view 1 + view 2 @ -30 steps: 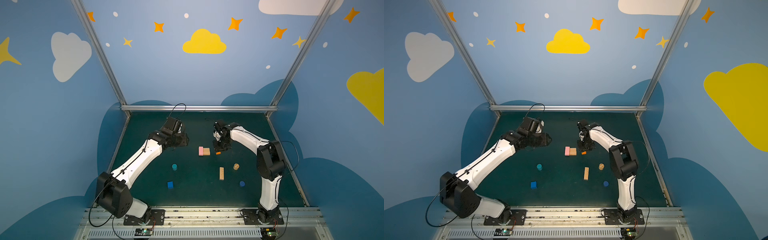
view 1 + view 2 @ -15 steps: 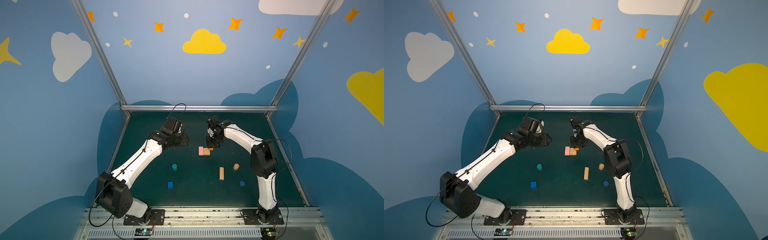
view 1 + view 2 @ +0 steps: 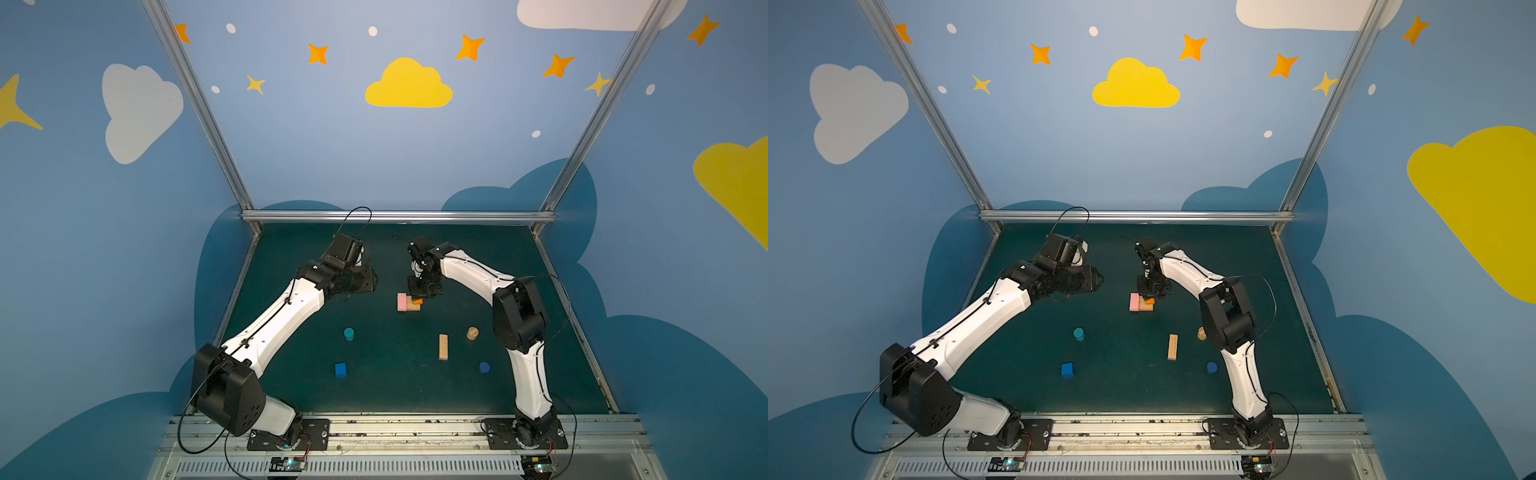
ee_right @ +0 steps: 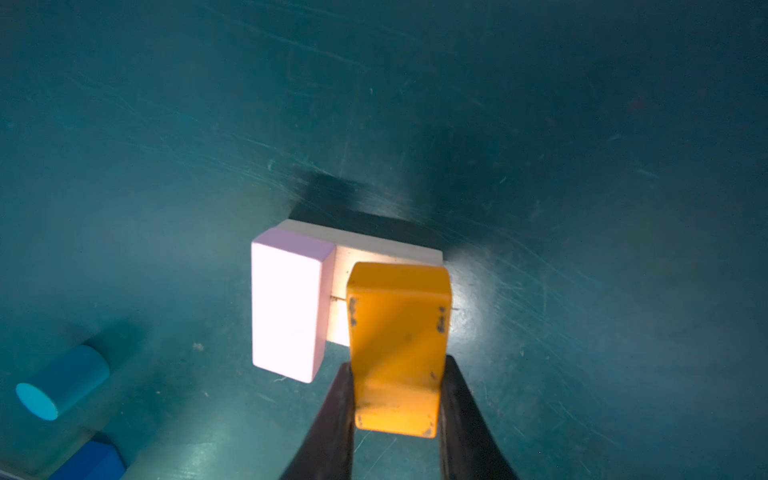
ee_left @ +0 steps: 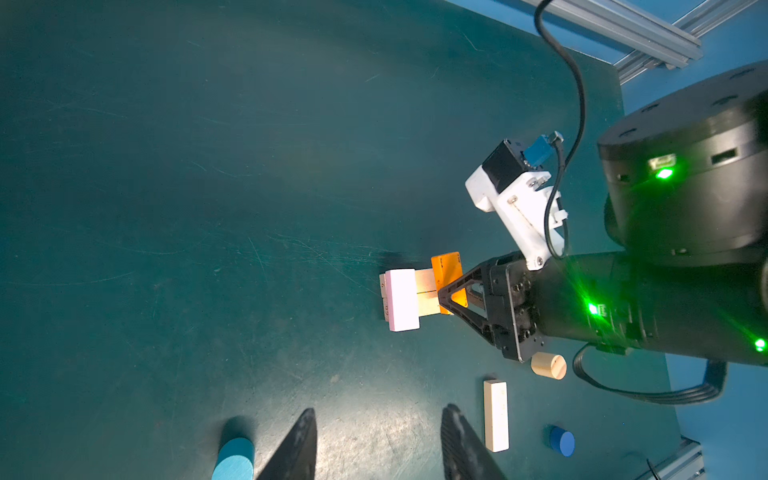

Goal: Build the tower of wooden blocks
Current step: 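Carry the orange block with the right gripper over the wooden blocks beside the pink block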

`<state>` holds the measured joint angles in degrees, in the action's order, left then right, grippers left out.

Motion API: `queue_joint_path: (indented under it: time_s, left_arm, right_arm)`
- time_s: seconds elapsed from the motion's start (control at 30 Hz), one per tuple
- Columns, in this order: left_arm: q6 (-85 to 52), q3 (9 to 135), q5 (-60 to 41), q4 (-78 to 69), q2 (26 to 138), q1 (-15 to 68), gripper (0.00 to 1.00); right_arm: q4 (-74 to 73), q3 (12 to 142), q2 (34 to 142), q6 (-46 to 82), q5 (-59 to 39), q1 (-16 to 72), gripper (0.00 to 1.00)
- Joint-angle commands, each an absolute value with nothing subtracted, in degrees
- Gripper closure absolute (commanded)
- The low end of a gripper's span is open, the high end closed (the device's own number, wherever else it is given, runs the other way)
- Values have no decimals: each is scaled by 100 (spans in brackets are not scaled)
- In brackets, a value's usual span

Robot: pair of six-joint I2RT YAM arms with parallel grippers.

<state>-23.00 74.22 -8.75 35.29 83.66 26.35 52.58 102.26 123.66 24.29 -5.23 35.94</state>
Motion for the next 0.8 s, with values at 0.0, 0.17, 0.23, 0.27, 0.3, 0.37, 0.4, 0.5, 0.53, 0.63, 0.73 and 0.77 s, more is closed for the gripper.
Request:
queue_joint_path:
  time_s: [0.0,0.17,0.23,0.27,0.3,0.37,0.4,0.5,0.53,0.63,0.73,0.77]
  left_arm:
    - [-2300,7319,-905,3489,8343,2603,51]
    - [-2296,7303,-905,3501,8340,2604,51]
    - [-2299,7287,-905,3498,8328,2602,51]
    - [-2299,7286,-905,3498,8324,2602,51]
    - [-2303,7286,-905,3502,8324,2602,51]
    - [-2311,7278,-901,3498,8316,2602,51]
    - [-2312,7271,-897,3499,8309,2602,51]
    - [-2309,7255,-888,3494,8306,2593,51]
    - [-2309,7258,-892,3490,8303,2593,51]
    - [-2304,7251,-896,3489,8294,2593,51]
    - [-2307,7240,-905,3483,8297,2593,51]
    - [-2311,7242,-905,3480,8295,2593,51]
  right_arm:
    - [5334,10384,12514,2531,-588,3639,99]
    - [5326,10389,12577,2566,-620,3664,99]
    - [5318,10389,12586,2569,-633,3675,98]
    - [5322,10389,12595,2571,-631,3678,97]
    - [5317,10389,12595,2575,-633,3683,97]
    - [5326,10397,12595,2584,-646,3691,96]
    - [5326,10389,12595,2586,-642,3691,96]
    - [5335,10397,12588,2578,-650,3708,96]
    - [5338,10397,12586,2577,-650,3709,95]
    - [5357,10397,12586,2594,-633,3718,95]
    - [5392,10397,12589,2593,-598,3718,95]
    - [5396,10397,12587,2596,-582,3718,94]
